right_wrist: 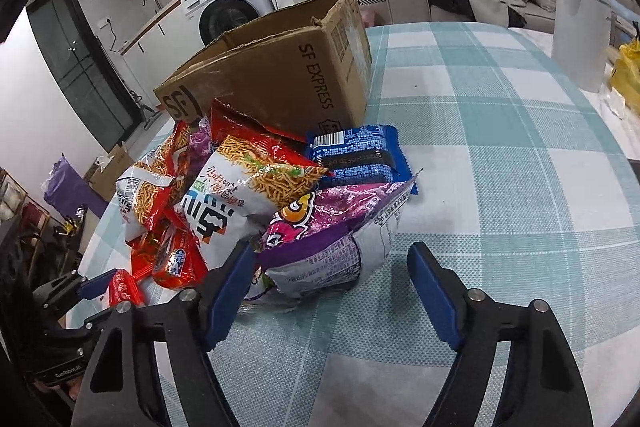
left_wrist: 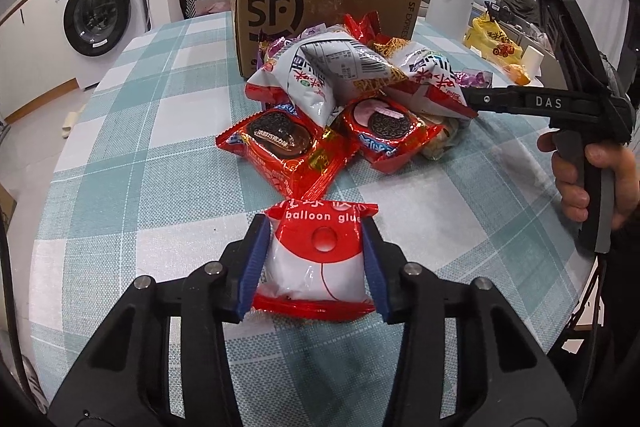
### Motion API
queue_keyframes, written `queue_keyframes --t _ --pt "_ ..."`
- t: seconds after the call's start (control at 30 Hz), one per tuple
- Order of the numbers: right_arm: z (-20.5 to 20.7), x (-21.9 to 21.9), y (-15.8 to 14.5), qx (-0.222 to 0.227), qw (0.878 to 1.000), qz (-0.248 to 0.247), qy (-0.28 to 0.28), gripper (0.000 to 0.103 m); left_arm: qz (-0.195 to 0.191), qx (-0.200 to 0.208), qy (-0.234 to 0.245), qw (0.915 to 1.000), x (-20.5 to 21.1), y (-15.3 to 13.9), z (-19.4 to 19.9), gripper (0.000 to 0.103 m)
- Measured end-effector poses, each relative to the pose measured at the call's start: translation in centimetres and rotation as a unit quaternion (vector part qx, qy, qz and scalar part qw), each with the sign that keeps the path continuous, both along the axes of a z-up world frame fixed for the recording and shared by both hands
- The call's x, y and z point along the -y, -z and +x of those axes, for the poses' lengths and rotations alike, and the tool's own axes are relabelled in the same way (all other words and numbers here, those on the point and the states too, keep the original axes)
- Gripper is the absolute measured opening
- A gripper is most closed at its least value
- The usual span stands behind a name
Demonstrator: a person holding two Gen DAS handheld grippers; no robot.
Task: Organize snacks
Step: 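Lift the balloon glue packet with the left tool and carry it into the box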
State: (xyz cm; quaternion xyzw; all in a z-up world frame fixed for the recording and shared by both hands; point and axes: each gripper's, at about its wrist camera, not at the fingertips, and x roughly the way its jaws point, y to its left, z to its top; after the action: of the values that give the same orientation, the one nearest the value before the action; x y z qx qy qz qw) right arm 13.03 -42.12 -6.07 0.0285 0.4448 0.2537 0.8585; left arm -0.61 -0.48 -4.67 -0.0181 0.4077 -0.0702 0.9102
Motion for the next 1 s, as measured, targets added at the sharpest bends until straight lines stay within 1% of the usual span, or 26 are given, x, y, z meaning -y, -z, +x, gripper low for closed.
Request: queue_keyframes --t 0.03,0.1,0.17,0.5,1.0 --pt "0.0 0.0 0.0 -0.002 1.0 0.004 -0.001 0.075 0.0 0.001 0.001 1.0 0.0 0.0 0.0 0.041" --pt "0.2 0.2 0.1 -0.007 1.0 0.019 -0.002 0.068 -0.001 0.003 0.003 1.0 0.0 -0.1 -0.1 0.041" --pt "0.2 0.3 0.0 -0.008 1.0 0.029 -0.001 0.065 -0.002 0.004 0.004 1.0 0.1 -0.2 -0.2 0.041" --pt "-0.3 1.1 0.2 -0.002 0.999 0.048 0.002 0.055 -0.006 0.011 0.002 0.9999 -0.1 -0.4 -0.3 0.041" --pt "-1.7 3.1 -0.2 0.015 0.998 0.051 0.016 0.053 -0.017 0.024 0.002 0.9996 -0.1 -1.0 -0.8 0.04"
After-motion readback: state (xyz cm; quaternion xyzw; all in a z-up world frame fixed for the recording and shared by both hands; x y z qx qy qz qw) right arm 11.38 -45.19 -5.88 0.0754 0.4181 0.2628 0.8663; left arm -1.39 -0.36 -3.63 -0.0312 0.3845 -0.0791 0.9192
